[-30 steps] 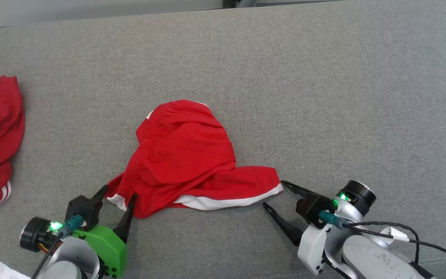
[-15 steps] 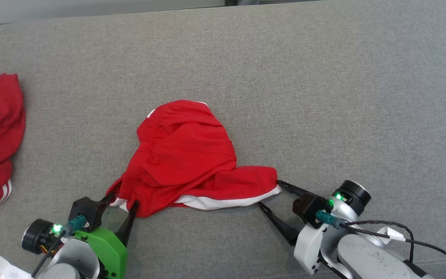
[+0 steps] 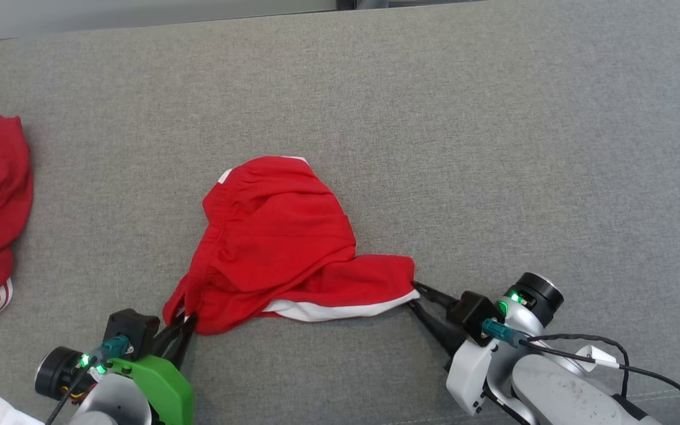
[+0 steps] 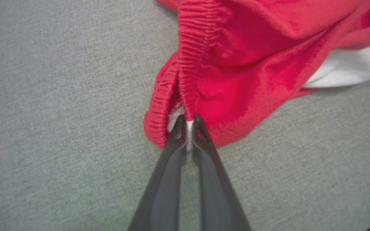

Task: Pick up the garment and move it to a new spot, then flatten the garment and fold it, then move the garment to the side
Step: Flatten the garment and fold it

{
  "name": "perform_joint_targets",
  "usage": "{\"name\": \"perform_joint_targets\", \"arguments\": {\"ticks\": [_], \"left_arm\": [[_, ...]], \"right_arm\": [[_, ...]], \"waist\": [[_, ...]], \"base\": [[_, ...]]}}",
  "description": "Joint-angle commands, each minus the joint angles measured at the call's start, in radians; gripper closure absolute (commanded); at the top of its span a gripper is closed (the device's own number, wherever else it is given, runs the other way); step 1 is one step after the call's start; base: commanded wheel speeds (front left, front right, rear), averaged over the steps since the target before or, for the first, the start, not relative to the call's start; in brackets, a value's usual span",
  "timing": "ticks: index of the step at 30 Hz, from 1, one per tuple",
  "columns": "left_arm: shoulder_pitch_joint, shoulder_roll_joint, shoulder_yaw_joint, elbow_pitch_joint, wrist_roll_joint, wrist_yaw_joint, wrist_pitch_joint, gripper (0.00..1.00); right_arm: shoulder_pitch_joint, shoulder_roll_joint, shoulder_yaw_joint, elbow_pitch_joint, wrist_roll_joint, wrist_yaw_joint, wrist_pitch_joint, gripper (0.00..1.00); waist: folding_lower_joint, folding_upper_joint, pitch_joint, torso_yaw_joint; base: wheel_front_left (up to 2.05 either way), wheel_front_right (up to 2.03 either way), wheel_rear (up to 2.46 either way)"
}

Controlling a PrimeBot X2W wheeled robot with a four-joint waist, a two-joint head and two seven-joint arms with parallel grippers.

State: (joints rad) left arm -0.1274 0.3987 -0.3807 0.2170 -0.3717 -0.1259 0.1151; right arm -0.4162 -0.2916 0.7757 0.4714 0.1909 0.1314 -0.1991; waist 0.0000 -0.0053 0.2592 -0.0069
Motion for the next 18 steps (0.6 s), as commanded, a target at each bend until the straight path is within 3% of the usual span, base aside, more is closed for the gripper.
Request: {"name": "perform_joint_targets", "arguments": {"ticks": [1, 6, 11, 15, 18], "left_arm": [[0.022, 0.008, -0.005, 0.004, -0.023, 0.001, 0.016, 1.0], [0.041, 0.009, 0.008, -0.032, -0.098, -0.002, 0.041, 1.0], [0.074, -0.019, 0.068, -0.194, -0.293, -0.004, 0.096, 1.0], [0.083, -0.022, 0.141, -0.416, -0.457, 0.011, 0.166, 1.0], [0.036, -0.009, 0.201, -0.603, -0.548, 0.069, 0.241, 1.0]], "right_arm": [[-0.006, 0.005, -0.006, 0.005, 0.014, -0.001, -0.011, 1.0], [-0.001, 0.007, -0.028, -0.008, 0.053, -0.001, -0.025, 1.0], [0.035, -0.013, -0.084, -0.102, 0.231, -0.001, -0.014, 1.0], [0.046, -0.098, -0.173, -0.261, 0.382, -0.001, 0.023, 1.0], [0.033, -0.195, -0.283, -0.419, 0.451, -0.001, 0.079, 1.0]], "waist": [[0.0, 0.0053, -0.006, -0.005], [0.0, 0.0053, -0.017, -0.02], [0.0, 0.0053, -0.033, -0.041], [0.0, 0.0053, -0.036, -0.059], [0.0, 0.0053, -0.021, -0.078]], "base": [[0.0, 0.0, 0.0], [0.0, 0.0, 0.0], [0.0, 0.0, 0.0], [0.0, 0.0, 0.0], [0.0, 0.0, 0.0]]}}
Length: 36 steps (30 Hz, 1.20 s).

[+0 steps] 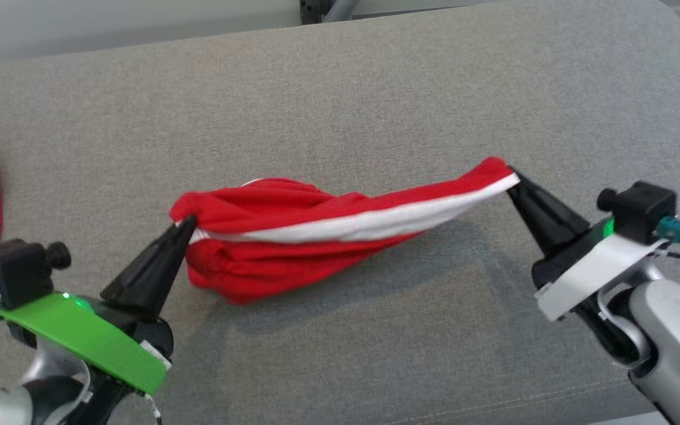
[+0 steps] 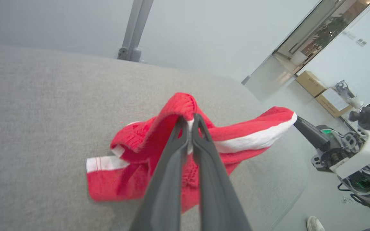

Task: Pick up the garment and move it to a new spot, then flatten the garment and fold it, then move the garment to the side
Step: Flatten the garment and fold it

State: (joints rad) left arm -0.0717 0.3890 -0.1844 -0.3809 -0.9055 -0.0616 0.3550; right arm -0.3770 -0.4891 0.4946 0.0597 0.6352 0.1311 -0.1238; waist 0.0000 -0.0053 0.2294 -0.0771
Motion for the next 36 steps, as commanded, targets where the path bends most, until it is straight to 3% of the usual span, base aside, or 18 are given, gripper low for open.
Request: {"name": "perform_joint_targets", "arguments": {"ticks": [1, 5, 8, 11, 15, 19, 23, 27, 28, 32, 36], "left_arm": [[-0.039, -0.004, 0.014, -0.044, -0.035, 0.023, 0.021, 1.0], [-0.171, -0.006, 0.04, -0.134, -0.105, 0.096, 0.114, 1.0], [-0.341, -0.001, 0.04, -0.127, -0.128, 0.155, 0.194, 1.0], [-0.559, 0.01, 0.038, -0.033, -0.105, 0.192, 0.251, 1.0], [-0.874, 0.005, 0.035, 0.166, -0.04, 0.19, 0.246, 1.0], [-1.134, -0.031, 0.043, 0.413, 0.025, 0.166, 0.144, 1.0], [-1.346, -0.056, 0.093, 0.633, 0.073, 0.143, -0.031, 1.0], [-1.47, -0.054, 0.11, 0.816, 0.112, 0.076, -0.201, 1.0], [-1.47, -0.054, 0.11, 0.816, 0.112, 0.076, -0.201, 1.0], [-1.518, -0.042, 0.101, 0.966, 0.151, 0.003, -0.337, 1.0], [-1.407, -0.036, 0.061, 1.068, 0.17, -0.05, -0.442, 1.0]], "right_arm": [[-0.014, -0.018, -0.025, -0.05, 0.021, -0.001, 0.023, 1.0], [-0.087, -0.081, -0.086, -0.187, 0.081, -0.001, 0.115, 1.0], [-0.211, -0.109, -0.099, -0.232, 0.103, -0.001, 0.191, 1.0], [-0.388, -0.121, -0.095, -0.204, 0.104, -0.001, 0.252, 1.0], [-0.657, -0.054, -0.105, -0.059, 0.083, -0.001, 0.263, 1.0], [-0.895, 0.045, -0.134, 0.154, 0.001, -0.001, 0.204, 1.0], [-1.1, 0.121, -0.163, 0.35, -0.145, -0.002, 0.098, 1.0], [-1.228, 0.206, -0.211, 0.519, -0.283, -0.003, -0.045, 1.0], [-1.228, 0.206, -0.211, 0.519, -0.283, -0.003, -0.045, 1.0], [-1.251, 0.274, -0.193, 0.618, -0.398, -0.003, -0.127, 1.0], [-1.142, 0.309, -0.098, 0.64, -0.415, -0.002, -0.142, 1.0]], "waist": [[0.0, 0.0053, 0.017, -0.012], [0.0, 0.0053, 0.075, -0.031], [0.0, 0.0053, 0.146, -0.04], [0.0, 0.0053, 0.222, -0.042], [0.0, 0.0053, 0.328, -0.052], [0.0, 0.0053, 0.382, -0.049], [0.0, 0.0053, 0.422, -0.058], [0.0, 0.0053, 0.454, -0.068], [0.0, 0.0053, 0.454, -0.068], [0.0, 0.0053, 0.482, -0.078], [0.0, 0.0053, 0.494, -0.071]], "base": [[0.0, 0.0, 0.0], [0.0, 0.0, 0.0], [0.0, 0.0, 0.0], [0.0, 0.0, 0.0], [0.0, 0.0, 0.0], [0.0, 0.0, 0.0], [0.0, 0.0, 0.0], [0.0, 0.0, 0.0], [0.0, 0.0, 0.0], [0.0, 0.0, 0.0], [0.0, 0.0, 0.0]]}}
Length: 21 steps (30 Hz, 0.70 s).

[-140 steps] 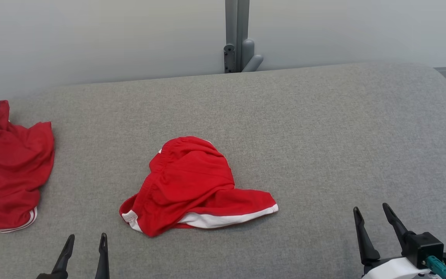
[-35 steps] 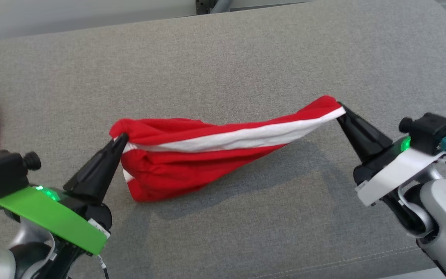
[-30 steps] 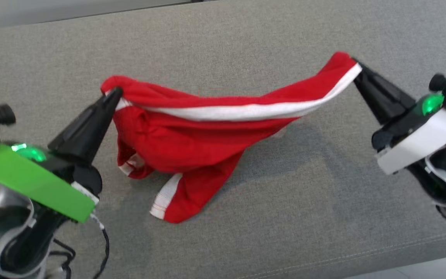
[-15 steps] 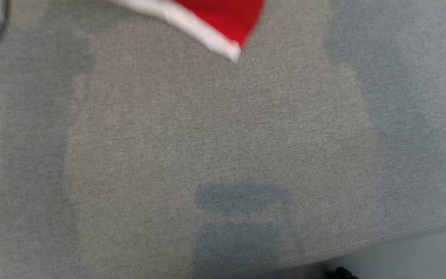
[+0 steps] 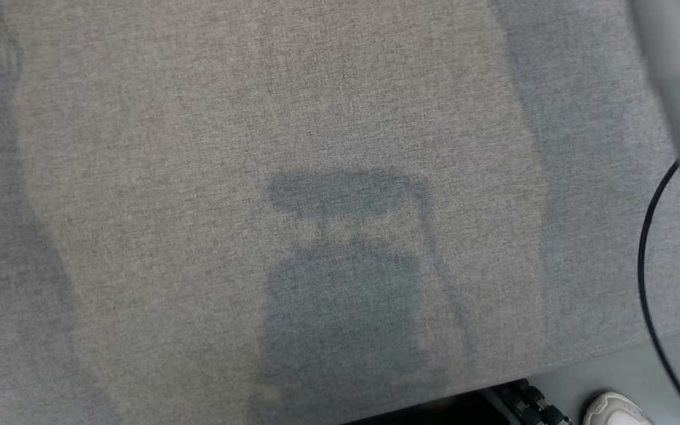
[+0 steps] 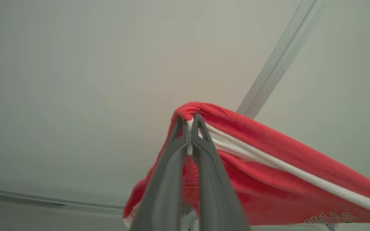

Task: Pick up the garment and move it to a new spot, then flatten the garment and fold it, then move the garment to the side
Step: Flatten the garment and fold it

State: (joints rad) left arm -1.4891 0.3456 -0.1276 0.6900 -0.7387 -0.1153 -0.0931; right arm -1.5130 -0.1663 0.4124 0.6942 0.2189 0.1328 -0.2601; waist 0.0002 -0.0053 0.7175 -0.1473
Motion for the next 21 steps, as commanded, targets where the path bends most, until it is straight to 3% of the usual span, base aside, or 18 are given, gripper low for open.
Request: {"name": "perform_joint_targets", "arguments": {"ticks": [1, 6, 11, 15, 18, 21], "left_arm": [[0.047, 0.005, 0.001, 0.011, -0.012, -0.003, -0.013, 1.0], [0.292, 0.016, -0.076, -0.017, -0.084, -0.015, -0.04, 1.0], [0.55, 0.075, -0.146, -0.198, -0.187, -0.013, -0.026, 1.0], [0.771, 0.124, -0.179, -0.349, -0.229, -0.013, 0.004, 1.0], [0.939, 0.162, -0.202, -0.466, -0.21, 0.031, 0.03, 1.0], [1.117, 0.181, -0.228, -0.588, -0.191, 0.111, 0.045, 1.0]], "right_arm": [[0.03, -0.014, 0.006, -0.012, 0.011, -0.004, -0.006, 1.0], [0.277, -0.094, 0.129, -0.097, 0.048, -0.004, -0.006, 1.0], [0.484, -0.231, 0.192, -0.214, 0.049, -0.004, -0.006, 1.0], [0.661, -0.31, 0.183, -0.31, 0.032, -0.004, -0.006, 1.0], [0.807, -0.325, 0.151, -0.365, 0.061, -0.004, -0.006, 1.0], [0.951, -0.345, 0.122, -0.422, 0.065, -0.004, -0.006, 1.0]], "waist": [[-0.0002, 0.0053, 0.004, 0.002], [-0.0002, 0.0053, -0.034, 0.027], [-0.0002, 0.0053, -0.108, 0.063], [-0.0002, 0.0053, -0.219, 0.084], [-0.0002, 0.0053, -0.303, 0.089], [-0.0002, 0.0053, -0.388, 0.089]], "base": [[0.0, 0.0, 0.0], [0.0, 0.0, 0.0], [0.0, 0.0, 0.0], [0.0, 0.0, 0.0], [0.0, 0.0, 0.0], [0.0, 0.0, 0.0]]}}
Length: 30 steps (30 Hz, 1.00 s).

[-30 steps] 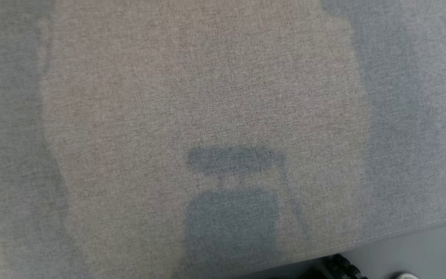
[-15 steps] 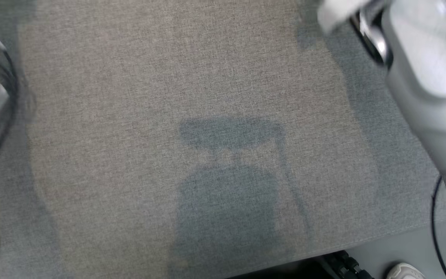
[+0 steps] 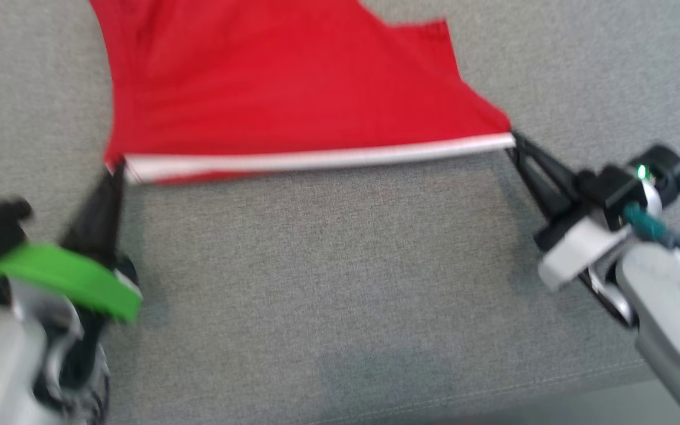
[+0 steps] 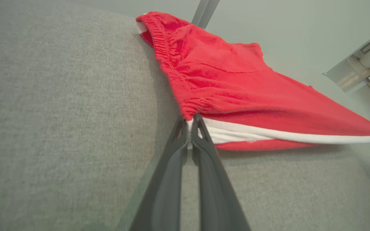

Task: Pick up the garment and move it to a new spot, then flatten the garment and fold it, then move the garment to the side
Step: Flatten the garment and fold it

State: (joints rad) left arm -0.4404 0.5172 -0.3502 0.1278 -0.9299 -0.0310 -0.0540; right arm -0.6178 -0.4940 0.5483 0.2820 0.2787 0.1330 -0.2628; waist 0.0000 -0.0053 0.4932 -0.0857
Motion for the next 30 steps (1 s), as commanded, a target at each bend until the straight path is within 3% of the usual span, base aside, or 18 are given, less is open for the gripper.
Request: {"name": "perform_joint_targets", "arguments": {"ticks": [1, 8, 13, 18, 23, 30], "left_arm": [[0.131, 0.013, -0.013, -0.068, 0.002, 0.057, 0.014, 1.0], [0.543, 0.007, -0.055, -0.318, -0.029, 0.244, 0.029, 1.0], [0.744, -0.013, -0.056, -0.436, -0.041, 0.322, -0.021, 1.0], [0.81, -0.045, -0.049, -0.516, -0.074, 0.34, -0.047, 1.0], [0.717, -0.075, -0.044, -0.534, -0.076, 0.355, -0.035, 1.0], [0.439, -0.123, -0.047, -0.477, -0.051, 0.381, 0.031, 1.0]], "right_arm": [[0.107, -0.022, -0.02, -0.029, 0.006, -0.004, -0.003, 1.0], [0.453, -0.047, -0.068, -0.14, 0.055, -0.004, 0.024, 1.0], [0.704, -0.066, -0.156, -0.235, 0.084, -0.004, 0.055, 1.0], [0.8, -0.051, -0.23, -0.331, 0.088, -0.004, 0.085, 1.0], [0.657, -0.054, -0.225, -0.403, 0.101, -0.004, 0.143, 1.0], [0.215, -0.063, -0.037, -0.296, 0.173, -0.003, 0.225, 1.0]], "waist": [[0.0, 0.0053, -0.19, 0.025], [0.0, 0.0053, -0.333, 0.016], [0.0, 0.0053, -0.374, 0.039], [0.0, 0.0053, -0.348, 0.052], [0.0, 0.0053, -0.227, 0.061], [0.0, 0.0053, -0.045, 0.109]], "base": [[0.0, 0.0, 0.0], [0.0, 0.0, 0.0], [0.0, 0.0, 0.0], [0.0, 0.0, 0.0], [0.0, 0.0, 0.0], [0.0, 0.0, 0.0]]}}
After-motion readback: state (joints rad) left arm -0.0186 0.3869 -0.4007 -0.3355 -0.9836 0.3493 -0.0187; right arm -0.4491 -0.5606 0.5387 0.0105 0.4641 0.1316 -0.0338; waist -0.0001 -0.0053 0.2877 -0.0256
